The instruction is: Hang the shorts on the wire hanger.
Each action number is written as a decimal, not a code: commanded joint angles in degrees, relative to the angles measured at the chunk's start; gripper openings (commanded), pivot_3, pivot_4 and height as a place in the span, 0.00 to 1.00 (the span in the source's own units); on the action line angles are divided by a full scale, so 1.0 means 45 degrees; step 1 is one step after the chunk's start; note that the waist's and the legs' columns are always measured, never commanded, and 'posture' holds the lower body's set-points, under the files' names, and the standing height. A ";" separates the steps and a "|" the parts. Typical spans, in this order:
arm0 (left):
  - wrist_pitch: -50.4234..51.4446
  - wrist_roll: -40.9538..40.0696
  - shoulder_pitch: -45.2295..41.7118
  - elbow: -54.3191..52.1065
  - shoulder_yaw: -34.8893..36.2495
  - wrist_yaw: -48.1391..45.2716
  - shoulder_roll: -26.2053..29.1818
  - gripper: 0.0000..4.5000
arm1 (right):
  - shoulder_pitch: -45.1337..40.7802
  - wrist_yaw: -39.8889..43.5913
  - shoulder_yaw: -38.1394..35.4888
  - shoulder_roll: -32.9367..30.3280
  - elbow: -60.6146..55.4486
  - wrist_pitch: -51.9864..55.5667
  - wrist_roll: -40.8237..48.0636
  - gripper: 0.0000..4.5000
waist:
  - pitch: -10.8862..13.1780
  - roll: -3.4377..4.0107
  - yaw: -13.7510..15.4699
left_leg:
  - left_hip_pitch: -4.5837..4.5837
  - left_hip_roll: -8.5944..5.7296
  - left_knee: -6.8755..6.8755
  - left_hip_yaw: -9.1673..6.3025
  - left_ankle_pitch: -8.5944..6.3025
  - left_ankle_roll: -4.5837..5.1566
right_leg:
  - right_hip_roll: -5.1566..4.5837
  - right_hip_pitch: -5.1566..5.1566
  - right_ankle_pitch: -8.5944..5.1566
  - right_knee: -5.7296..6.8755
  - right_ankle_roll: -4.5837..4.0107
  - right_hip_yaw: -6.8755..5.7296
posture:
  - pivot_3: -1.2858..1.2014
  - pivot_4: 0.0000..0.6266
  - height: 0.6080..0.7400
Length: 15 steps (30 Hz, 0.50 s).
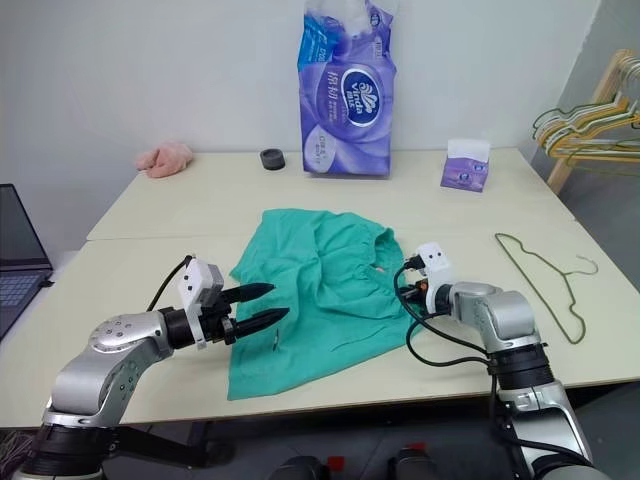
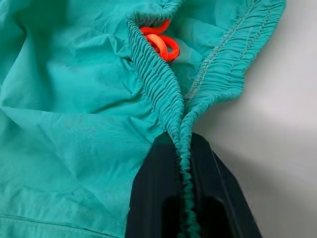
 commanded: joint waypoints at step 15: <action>0.0955 -0.0417 -0.0861 -0.0876 -0.0509 -0.0223 -0.0067 0.71 | 0.2666 -0.2663 -0.6952 0.0137 -0.4457 0.5441 0.1828 0.01 | 0.0004 0.0013 -0.0173 | -0.0005 0.0009 -0.0020 0.0011 -0.0001 0.0002 | 0.0013 -0.0007 -0.0003 -0.0001 0.0000 0.0013 | 0.50 0.07 1.00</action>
